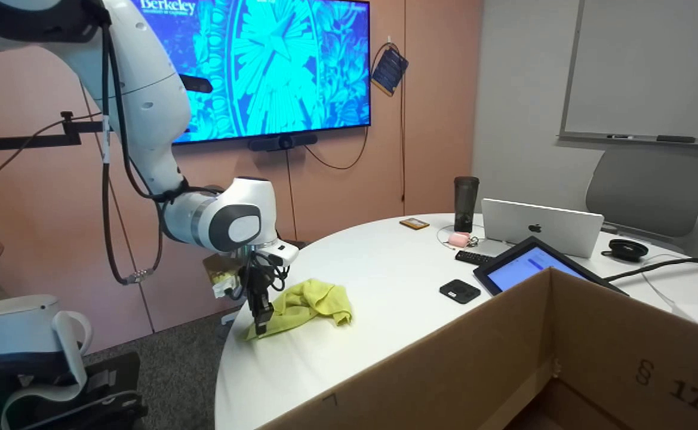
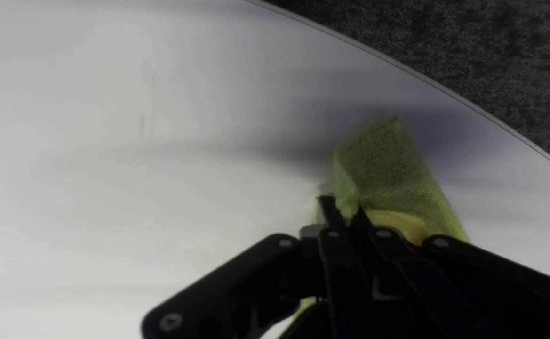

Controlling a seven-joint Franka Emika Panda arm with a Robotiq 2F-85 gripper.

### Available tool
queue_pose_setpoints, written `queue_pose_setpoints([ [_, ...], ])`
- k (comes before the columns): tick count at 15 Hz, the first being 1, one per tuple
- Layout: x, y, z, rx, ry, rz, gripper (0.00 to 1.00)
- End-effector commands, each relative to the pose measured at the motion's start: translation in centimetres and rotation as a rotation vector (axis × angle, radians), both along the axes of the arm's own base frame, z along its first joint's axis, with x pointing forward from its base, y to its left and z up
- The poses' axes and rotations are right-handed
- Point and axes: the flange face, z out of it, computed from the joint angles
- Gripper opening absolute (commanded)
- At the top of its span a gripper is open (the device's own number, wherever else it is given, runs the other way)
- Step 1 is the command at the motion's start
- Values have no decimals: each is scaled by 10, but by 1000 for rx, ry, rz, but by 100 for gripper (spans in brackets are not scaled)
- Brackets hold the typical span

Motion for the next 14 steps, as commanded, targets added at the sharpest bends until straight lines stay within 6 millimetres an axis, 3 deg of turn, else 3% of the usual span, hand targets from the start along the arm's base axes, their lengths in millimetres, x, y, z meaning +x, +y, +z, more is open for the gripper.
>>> queue_pose_setpoints([
  [1,-2,-7,23,41,-12,-18,2],
  [7,9,0,45,138,-56,-71,1],
  [14,46,1,73,322,-196,-369,1],
])
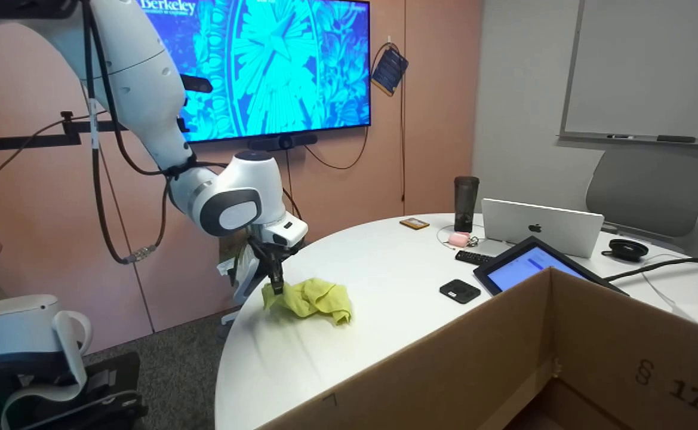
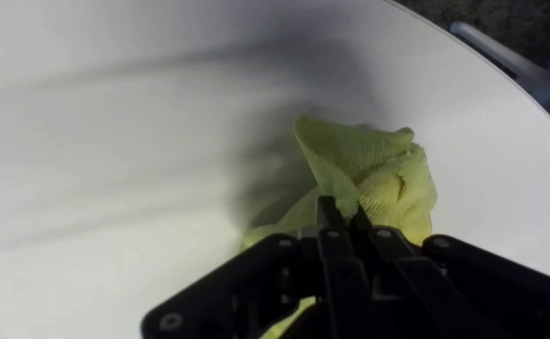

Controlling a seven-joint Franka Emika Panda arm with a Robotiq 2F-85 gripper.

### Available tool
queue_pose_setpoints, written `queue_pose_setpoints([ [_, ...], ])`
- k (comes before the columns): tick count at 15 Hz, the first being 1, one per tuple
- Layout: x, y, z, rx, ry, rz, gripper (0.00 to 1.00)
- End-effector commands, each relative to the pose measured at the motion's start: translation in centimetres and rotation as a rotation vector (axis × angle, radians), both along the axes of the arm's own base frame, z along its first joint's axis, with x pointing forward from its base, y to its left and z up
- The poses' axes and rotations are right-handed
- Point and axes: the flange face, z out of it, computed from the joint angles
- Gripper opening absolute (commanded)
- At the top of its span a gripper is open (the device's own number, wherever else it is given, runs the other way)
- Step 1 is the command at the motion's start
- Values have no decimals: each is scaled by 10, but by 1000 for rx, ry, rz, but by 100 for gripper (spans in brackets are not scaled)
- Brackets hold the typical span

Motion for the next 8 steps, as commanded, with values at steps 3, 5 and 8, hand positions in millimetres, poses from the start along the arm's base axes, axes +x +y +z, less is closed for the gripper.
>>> queue_pose_setpoints([
  [3,35,-11,15,111,-65,-263,1],
  [5,48,-11,16,149,-65,-353,2],
  [8,64,-5,22,184,-73,-406,3],
])
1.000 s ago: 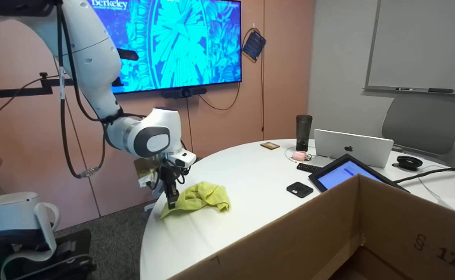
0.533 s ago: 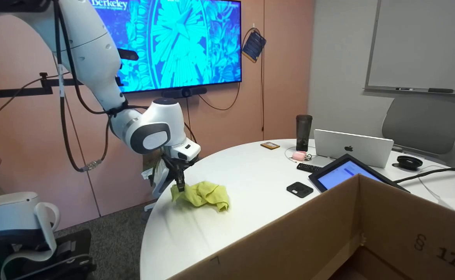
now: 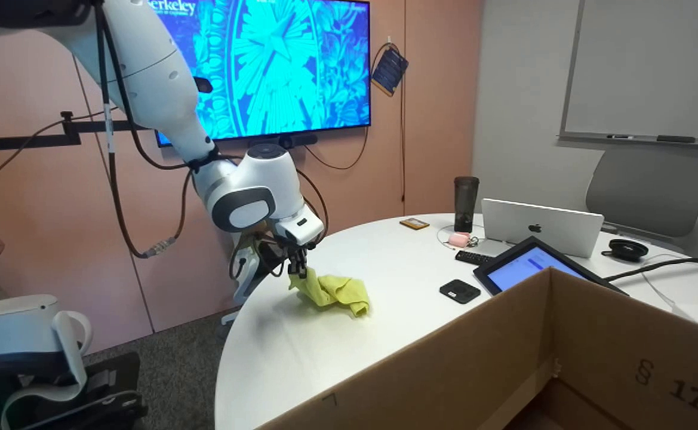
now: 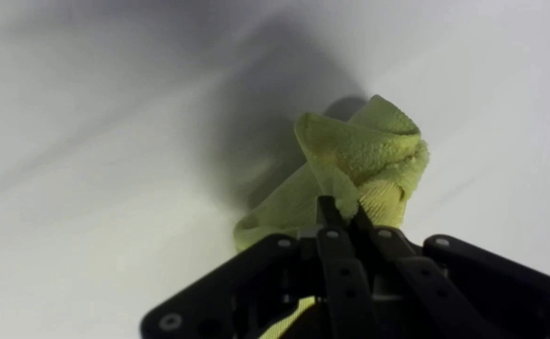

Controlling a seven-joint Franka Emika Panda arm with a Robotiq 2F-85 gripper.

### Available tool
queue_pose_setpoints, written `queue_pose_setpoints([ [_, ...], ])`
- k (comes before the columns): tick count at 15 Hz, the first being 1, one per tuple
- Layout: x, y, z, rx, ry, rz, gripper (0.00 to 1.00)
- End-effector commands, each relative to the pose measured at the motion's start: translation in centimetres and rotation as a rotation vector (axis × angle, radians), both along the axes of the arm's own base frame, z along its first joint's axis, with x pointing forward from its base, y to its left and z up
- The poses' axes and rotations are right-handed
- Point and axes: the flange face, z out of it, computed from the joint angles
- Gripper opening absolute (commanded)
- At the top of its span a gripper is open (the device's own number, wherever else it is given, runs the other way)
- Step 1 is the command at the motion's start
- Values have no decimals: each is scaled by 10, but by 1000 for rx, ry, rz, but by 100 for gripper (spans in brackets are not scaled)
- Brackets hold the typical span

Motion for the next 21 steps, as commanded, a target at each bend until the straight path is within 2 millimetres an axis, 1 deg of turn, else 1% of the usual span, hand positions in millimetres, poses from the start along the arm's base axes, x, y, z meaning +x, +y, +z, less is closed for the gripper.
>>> queue_pose_setpoints([
  [1,26,10,12,53,-50,-83,3],
  [3,37,16,20,47,-90,-93,2],
  [6,54,20,25,-9,-132,-85,2],
  [8,52,20,25,-40,-146,-70,2],
  [10,46,19,26,-62,-161,-60,2],
  [12,37,20,28,-81,-175,-36,2],
  [15,14,18,27,-95,-140,26,2],
  [18,-16,6,26,-116,-95,59,2],
  [21,-41,-12,30,-138,-71,64,2],
])
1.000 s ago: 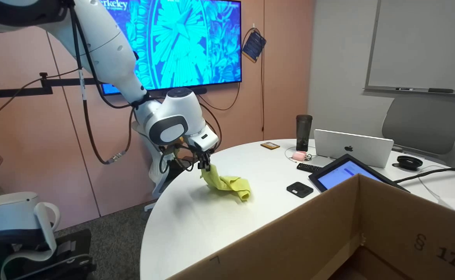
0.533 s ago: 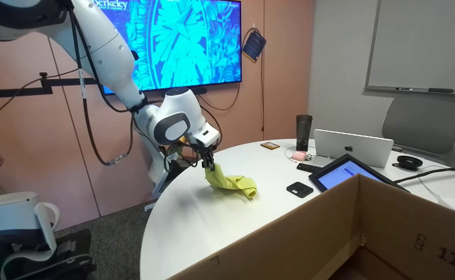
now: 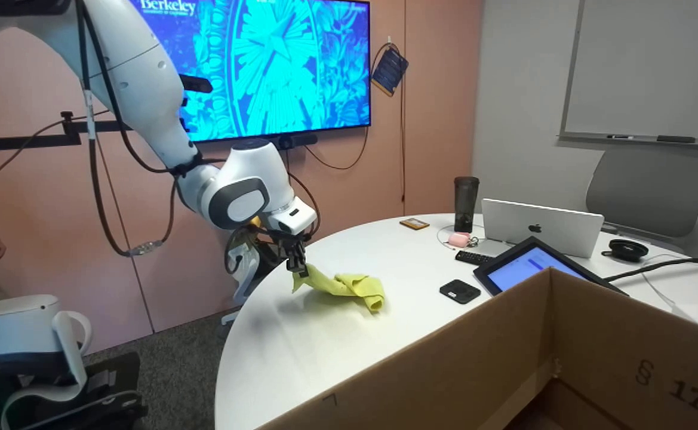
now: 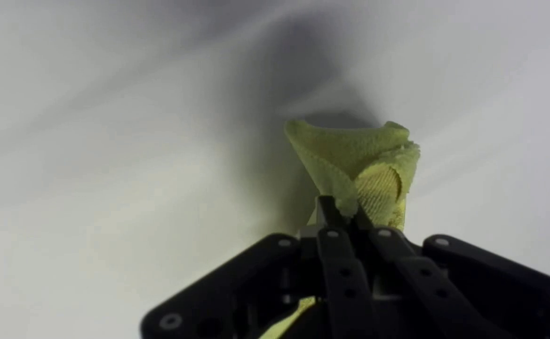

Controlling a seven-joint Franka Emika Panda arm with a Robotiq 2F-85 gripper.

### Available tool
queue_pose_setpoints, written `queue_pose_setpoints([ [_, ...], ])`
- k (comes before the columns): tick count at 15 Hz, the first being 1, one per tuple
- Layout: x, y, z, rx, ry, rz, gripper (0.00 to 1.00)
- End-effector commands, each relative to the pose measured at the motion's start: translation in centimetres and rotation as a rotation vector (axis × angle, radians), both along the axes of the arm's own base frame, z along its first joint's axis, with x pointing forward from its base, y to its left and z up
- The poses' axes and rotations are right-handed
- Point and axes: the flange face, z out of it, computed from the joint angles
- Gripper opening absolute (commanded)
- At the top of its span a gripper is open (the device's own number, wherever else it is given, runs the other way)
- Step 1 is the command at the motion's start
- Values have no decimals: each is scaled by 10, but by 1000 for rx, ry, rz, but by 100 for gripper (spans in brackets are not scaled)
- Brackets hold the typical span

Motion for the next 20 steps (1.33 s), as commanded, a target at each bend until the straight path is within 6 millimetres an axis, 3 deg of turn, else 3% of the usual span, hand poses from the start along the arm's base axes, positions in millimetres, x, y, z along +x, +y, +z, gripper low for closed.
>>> queue_pose_setpoints([
  [1,-35,-27,21,-22,11,20,2],
  [5,-64,-47,29,-42,40,24,3],
  [10,-77,-61,33,-85,88,64,2],
  [15,-50,-46,27,-126,144,106,2],
  [20,-6,-9,22,-83,124,92,3],
])
